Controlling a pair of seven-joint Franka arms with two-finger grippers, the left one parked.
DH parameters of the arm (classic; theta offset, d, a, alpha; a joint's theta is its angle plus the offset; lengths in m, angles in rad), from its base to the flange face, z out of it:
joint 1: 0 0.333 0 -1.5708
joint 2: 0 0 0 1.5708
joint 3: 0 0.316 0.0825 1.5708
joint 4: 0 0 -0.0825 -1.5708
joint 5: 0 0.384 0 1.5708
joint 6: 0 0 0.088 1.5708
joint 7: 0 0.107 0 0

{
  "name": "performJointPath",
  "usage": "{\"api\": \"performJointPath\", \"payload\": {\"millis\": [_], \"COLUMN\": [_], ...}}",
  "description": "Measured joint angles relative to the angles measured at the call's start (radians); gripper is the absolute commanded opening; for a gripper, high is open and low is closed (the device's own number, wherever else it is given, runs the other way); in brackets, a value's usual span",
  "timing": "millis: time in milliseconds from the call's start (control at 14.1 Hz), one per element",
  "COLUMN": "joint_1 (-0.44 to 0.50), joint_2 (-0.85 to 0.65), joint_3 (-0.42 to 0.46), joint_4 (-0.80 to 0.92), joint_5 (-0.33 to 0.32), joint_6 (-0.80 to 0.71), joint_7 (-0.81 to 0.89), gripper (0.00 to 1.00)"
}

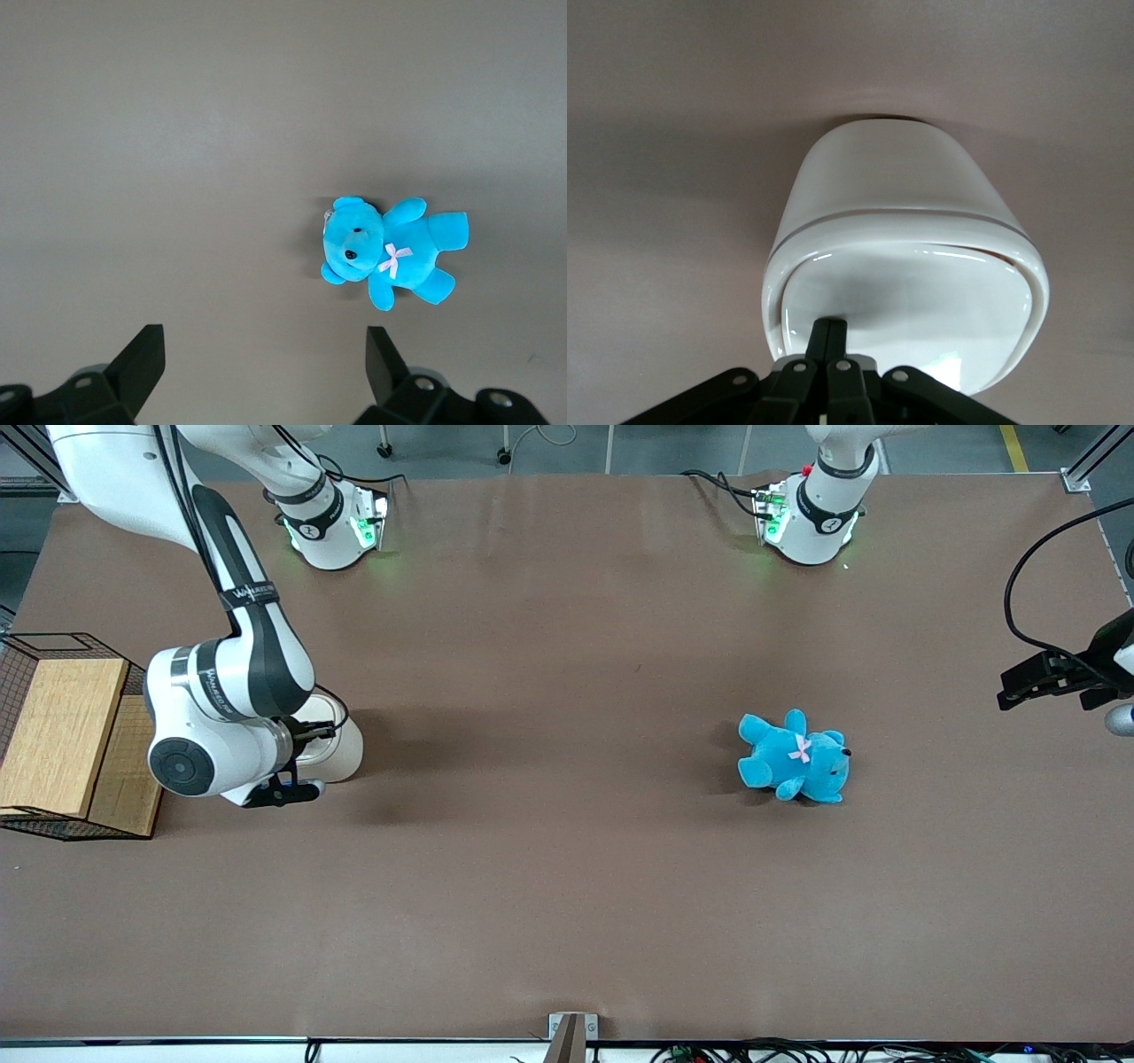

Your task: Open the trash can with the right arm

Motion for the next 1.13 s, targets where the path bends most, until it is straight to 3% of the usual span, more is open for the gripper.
{"api": "performJointPath", "payload": {"millis": [495, 636, 778, 919, 1131], "joint_1": [-0.007, -0.029, -0.054, -0.075, -0.119], "joint_2": [-0.008, -0.031, -0.067, -0.101, -0.140], "joint_3": [-0.008, -0.014, -0.016, -0.017, -0.020], "joint_4": [0.045, 0.101, 0.146, 0.174, 0.216], "joint_5": [0.001, 0.000, 0.000, -0.001, -0.001], "joint_6": [-0.078, -0.156, -0.209, -0.222, -0.221], "joint_7": [-0.008, -0.035, -0.053, -0.069, -0.089], "gripper": [0.02, 0.09, 0.36, 1.00, 1.00]}}
